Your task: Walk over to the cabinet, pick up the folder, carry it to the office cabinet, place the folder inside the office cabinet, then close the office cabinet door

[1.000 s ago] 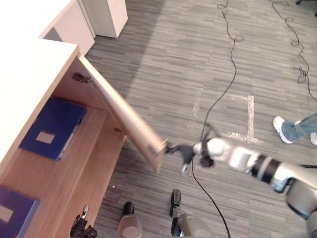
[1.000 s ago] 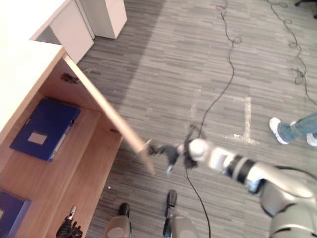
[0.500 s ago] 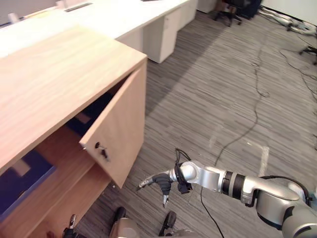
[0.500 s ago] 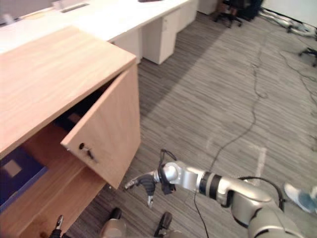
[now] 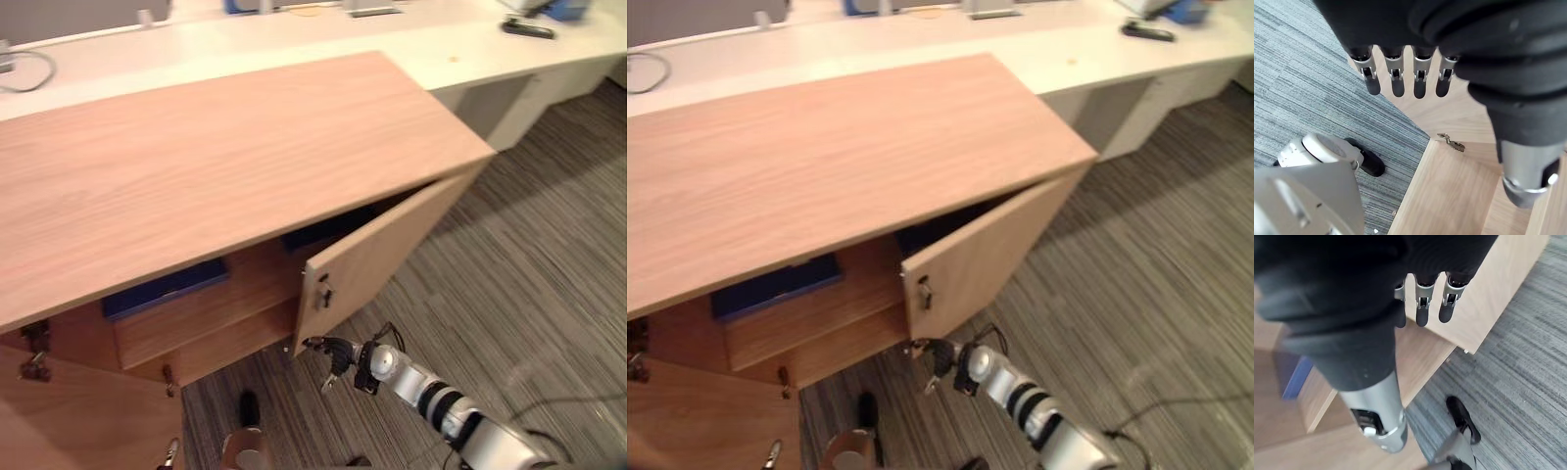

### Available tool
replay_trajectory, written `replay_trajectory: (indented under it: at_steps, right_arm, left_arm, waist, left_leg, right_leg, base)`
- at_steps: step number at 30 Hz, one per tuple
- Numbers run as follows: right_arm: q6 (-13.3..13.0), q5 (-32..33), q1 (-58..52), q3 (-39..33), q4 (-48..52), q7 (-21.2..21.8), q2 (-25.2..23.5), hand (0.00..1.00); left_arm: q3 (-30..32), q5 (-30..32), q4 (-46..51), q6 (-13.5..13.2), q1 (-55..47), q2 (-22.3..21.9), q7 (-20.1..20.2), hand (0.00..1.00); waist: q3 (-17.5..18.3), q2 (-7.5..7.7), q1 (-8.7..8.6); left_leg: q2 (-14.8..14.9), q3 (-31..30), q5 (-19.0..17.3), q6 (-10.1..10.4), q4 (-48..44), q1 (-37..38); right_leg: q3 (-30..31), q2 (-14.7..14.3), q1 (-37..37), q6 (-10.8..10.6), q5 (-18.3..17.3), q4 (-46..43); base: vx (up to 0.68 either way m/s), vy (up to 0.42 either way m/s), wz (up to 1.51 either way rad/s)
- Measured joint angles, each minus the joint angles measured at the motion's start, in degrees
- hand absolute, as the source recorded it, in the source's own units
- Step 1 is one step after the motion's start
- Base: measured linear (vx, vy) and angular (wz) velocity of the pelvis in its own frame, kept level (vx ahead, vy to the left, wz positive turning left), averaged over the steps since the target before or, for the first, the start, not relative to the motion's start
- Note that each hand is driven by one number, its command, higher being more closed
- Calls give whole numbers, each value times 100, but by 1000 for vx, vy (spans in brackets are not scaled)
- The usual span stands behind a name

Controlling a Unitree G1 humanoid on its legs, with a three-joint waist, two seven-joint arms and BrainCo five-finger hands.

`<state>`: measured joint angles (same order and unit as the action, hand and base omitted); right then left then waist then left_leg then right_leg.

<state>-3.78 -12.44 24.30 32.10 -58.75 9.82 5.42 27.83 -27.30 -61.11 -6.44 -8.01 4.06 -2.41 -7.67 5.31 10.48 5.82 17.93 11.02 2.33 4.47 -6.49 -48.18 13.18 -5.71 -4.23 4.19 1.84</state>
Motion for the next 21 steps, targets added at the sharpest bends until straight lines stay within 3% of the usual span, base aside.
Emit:
replay_trajectory:
  at_steps: [4, 9, 12, 14, 15, 16, 17, 18, 21]
  right_arm:
    - [221, 103, -448, -1465, -822, -585, -407, 0]
    - [406, 238, -992, -2371, -963, -931, -384, 0]
    - [446, 238, -1272, -2749, -961, -998, -329, 0]
    - [456, 241, -1532, -2952, -950, -999, -322, 0]
    - [462, 254, -1698, -3093, -908, -999, -321, 0]
    - [458, 379, -1996, -3120, -797, -1002, -349, 0]
    - [452, 483, -2168, -3288, -692, -998, -408, 0]
    - [416, 627, -2251, -3434, -568, -1009, -401, 0]
    - [320, 1045, -2485, -3751, -457, -1056, -388, 0]
  left_arm:
    - [-433, 15, 194, 7, 195, -151, -46, 0]
    - [-777, -25, 285, 7, 253, -129, -51, 0]
    - [-959, -26, 283, 7, 263, -64, -53, 0]
    - [-1024, -25, 282, 9, 237, -35, -60, 0]
    - [-1081, -24, 283, 9, 210, -10, -66, 0]
    - [-1277, 3, 280, 10, 196, 76, -76, 0]
    - [-1445, 12, 292, 4, 207, 131, -77, 0]
    - [-1516, 28, 290, 2, 215, 178, -93, 0]
    - [-1526, 26, 220, -23, 231, 173, -98, 0]
  waist:
    - [-26, -12, -21]
    - [-51, -27, -102]
    - [-71, -54, -203]
    - [-63, -42, -276]
    - [-59, -40, -375]
    - [-58, -43, -563]
    - [-72, -71, -641]
    - [-71, -76, -692]
    - [-71, -81, -806]
  left_leg:
    - [-306, -465, 0, 0, 44, 64]
    - [-392, -606, -16, 2, 54, 176]
    - [-515, -615, -120, -66, 83, 273]
    - [-648, -644, -228, -179, 85, 401]
    - [-727, -773, -277, -219, 87, 447]
    - [-771, -1104, -293, -244, 83, 459]
    - [-730, -1389, -284, -264, 77, 428]
    - [-650, -1634, -271, -281, 54, 372]
    - [-623, -2253, -271, -278, 51, 270]
  right_leg:
    - [-125, 257, -299, -76, -167, -197]
    - [-205, 352, -470, -91, -208, -316]
    - [-200, 599, -488, -210, -407, -652]
    - [-208, 895, -512, -85, -651, -1123]
    - [-151, 1109, -509, 75, -754, -1569]
    - [566, 1425, -175, 434, -711, -2630]
    - [1458, 1421, 279, 522, -730, -3229]
    - [2293, 1127, 513, 241, -1152, -3248]
    - [3635, 504, 717, -245, -1597, -2718]
  base:
    - [168, 94, 65]
    - [52, 25, 19]
    - [-7, 28, 6]
    - [12, 88, 17]
    - [-6, 147, 61]
    - [5, 177, 94]
    - [5, 130, 114]
    - [31, 48, 88]
    - [15, -76, 102]
